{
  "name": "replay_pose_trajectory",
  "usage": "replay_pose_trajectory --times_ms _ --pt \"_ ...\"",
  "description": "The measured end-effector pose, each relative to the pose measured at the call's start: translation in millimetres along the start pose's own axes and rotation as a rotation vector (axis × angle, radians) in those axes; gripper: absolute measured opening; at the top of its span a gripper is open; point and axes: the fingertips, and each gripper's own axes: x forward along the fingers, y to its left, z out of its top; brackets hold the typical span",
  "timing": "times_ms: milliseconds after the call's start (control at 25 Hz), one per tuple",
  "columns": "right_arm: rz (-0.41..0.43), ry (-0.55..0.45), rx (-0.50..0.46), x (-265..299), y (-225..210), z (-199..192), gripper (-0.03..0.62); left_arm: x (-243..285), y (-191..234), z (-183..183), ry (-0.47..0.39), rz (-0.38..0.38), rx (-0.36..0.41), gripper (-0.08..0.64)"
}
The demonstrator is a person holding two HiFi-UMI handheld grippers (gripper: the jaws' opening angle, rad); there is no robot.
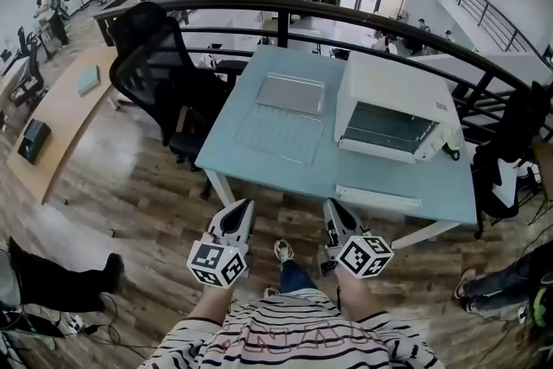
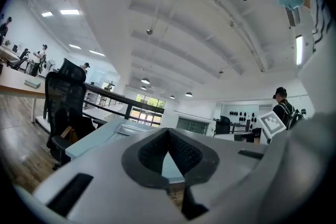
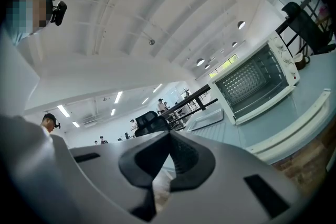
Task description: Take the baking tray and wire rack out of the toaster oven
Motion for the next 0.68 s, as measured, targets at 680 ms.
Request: replay_pose_trajectory --times_ms 680 --pt "0.001 0.014 -0.022 -25 11 -5 0.026 -35 -15 -7 -0.021 0.042 -0.013 0.023"
